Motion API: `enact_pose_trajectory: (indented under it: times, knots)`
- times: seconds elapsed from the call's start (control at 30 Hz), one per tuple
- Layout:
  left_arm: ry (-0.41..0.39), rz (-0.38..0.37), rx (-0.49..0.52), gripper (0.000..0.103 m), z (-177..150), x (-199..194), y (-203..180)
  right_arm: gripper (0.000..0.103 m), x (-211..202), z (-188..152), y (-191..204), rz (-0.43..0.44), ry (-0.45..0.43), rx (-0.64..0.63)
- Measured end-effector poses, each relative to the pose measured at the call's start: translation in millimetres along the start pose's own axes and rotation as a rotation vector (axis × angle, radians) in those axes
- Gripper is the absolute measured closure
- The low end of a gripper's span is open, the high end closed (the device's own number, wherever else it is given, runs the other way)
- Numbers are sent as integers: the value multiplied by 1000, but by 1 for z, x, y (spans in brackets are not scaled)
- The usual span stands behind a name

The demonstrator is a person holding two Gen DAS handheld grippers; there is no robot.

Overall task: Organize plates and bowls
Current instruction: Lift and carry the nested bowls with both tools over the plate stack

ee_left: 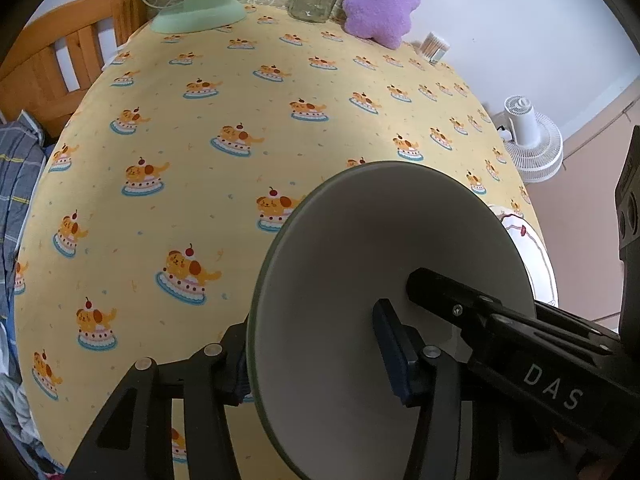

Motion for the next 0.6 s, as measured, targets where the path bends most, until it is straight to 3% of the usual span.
enact_pose_trajectory:
  times: [0.3, 0.6]
  knots:
    - [50, -13, -46, 51, -11, -7, 2, 66, -3, -7, 6, -5, 32, -26]
    - [18, -28, 28, 51, 0, -37, 3, 66, -28, -7, 21, -6, -26, 18]
Point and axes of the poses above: each gripper's, at about its wrist camera, not at the fingertips, and x roughly the way its jaws point, y to its left, z to its top, the point moved 10 cm from there along x, roughly the way its jaws point, and after that the axes turned 9 degrees about x, right-handed, at the moved point
